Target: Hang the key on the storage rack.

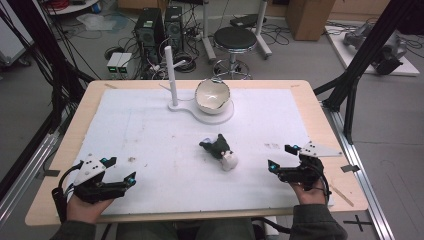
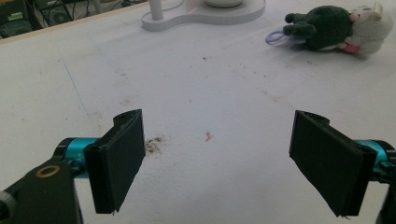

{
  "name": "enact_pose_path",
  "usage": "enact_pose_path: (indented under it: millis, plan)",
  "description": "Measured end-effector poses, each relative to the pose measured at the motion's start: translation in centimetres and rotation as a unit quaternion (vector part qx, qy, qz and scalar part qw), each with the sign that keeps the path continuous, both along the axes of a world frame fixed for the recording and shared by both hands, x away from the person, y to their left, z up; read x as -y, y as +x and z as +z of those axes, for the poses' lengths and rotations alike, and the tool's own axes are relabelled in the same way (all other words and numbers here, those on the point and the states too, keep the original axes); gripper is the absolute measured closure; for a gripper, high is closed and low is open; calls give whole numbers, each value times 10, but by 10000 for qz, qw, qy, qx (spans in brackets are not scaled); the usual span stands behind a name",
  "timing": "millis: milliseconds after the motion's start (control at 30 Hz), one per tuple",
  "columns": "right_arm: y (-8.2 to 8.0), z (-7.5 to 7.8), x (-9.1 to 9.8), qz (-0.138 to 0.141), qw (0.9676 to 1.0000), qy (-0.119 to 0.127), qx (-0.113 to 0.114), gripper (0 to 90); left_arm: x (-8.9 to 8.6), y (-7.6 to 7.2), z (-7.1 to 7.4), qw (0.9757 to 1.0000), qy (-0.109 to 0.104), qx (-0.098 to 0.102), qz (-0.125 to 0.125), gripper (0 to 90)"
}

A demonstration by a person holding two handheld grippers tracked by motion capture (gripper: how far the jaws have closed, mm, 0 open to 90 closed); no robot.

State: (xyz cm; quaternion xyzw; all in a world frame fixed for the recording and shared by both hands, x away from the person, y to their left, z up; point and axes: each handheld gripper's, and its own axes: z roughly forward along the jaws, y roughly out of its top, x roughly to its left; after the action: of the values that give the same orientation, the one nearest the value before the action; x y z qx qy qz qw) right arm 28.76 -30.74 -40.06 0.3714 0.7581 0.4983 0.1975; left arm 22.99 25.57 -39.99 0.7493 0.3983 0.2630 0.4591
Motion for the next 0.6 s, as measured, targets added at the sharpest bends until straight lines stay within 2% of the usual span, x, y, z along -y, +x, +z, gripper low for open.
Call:
enact_pose_path:
  millis: [500, 600]
  plan:
    - [0, 3, -5, 63, 10000, 39, -60, 112, 2, -3, 1, 10000, 1, 15, 7, 187]
    - [0, 5, -7, 86, 10000, 36, -13, 112, 3, -3, 0, 10000, 21, 17, -9, 187]
